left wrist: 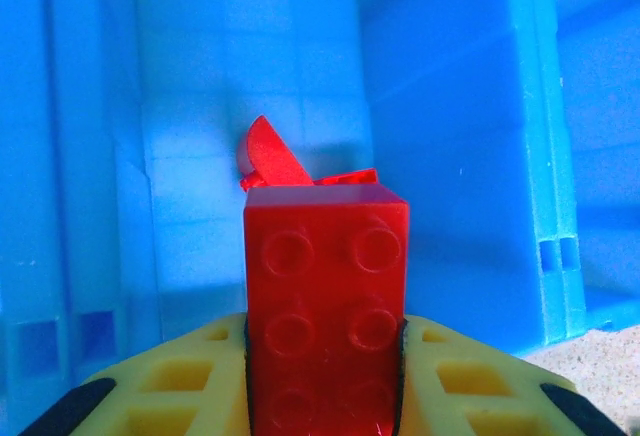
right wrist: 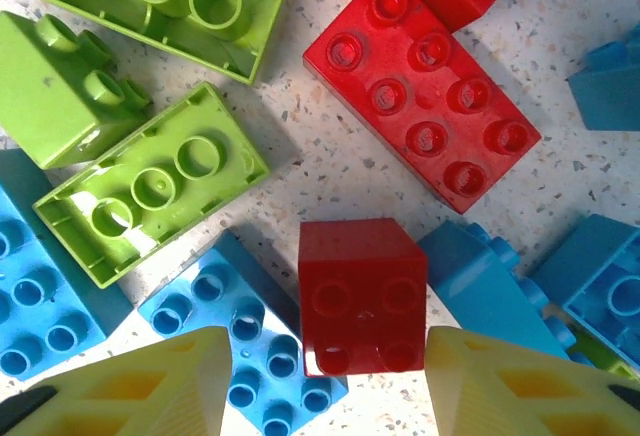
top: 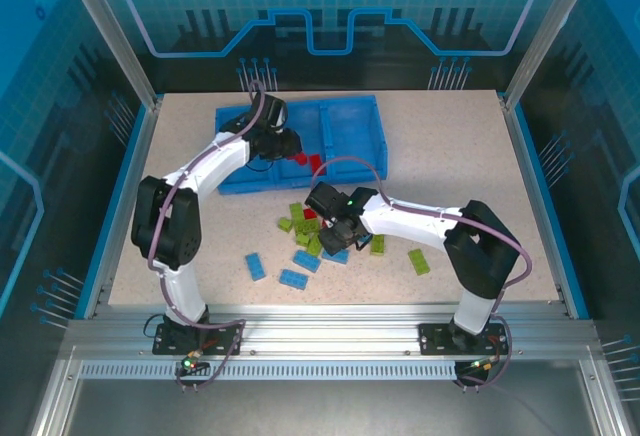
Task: Sort the legos into containers by color
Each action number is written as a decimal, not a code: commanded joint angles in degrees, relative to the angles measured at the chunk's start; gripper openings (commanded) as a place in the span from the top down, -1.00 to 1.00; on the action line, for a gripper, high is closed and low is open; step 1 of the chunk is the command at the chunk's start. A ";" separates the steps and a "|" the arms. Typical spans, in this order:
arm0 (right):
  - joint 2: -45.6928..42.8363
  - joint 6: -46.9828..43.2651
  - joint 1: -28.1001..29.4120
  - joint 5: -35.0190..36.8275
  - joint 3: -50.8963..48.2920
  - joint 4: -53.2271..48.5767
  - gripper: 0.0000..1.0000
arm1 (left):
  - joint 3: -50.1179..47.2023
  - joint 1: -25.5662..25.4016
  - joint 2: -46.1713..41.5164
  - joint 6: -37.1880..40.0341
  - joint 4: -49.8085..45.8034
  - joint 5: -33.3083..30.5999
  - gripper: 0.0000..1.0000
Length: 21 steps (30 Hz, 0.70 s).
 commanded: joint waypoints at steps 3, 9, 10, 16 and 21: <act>-0.67 0.56 0.75 1.95 -0.46 -1.46 -0.19 | 2.91 0.32 1.72 -1.75 0.22 2.85 0.34; 2.13 -0.21 0.73 1.08 0.72 -1.46 -0.17 | 2.22 0.32 0.96 -2.41 0.15 2.95 0.02; 2.52 -0.29 0.74 0.80 0.84 -1.37 -0.16 | 1.98 0.31 0.48 -2.58 0.12 3.07 -0.04; 3.87 -0.44 0.27 -0.69 1.02 -0.68 -0.10 | -0.04 0.29 -3.61 -3.54 0.35 3.32 -0.35; 4.12 -0.56 0.24 -0.88 1.56 -0.57 0.07 | -3.29 0.31 -7.96 -4.18 0.78 2.49 -0.47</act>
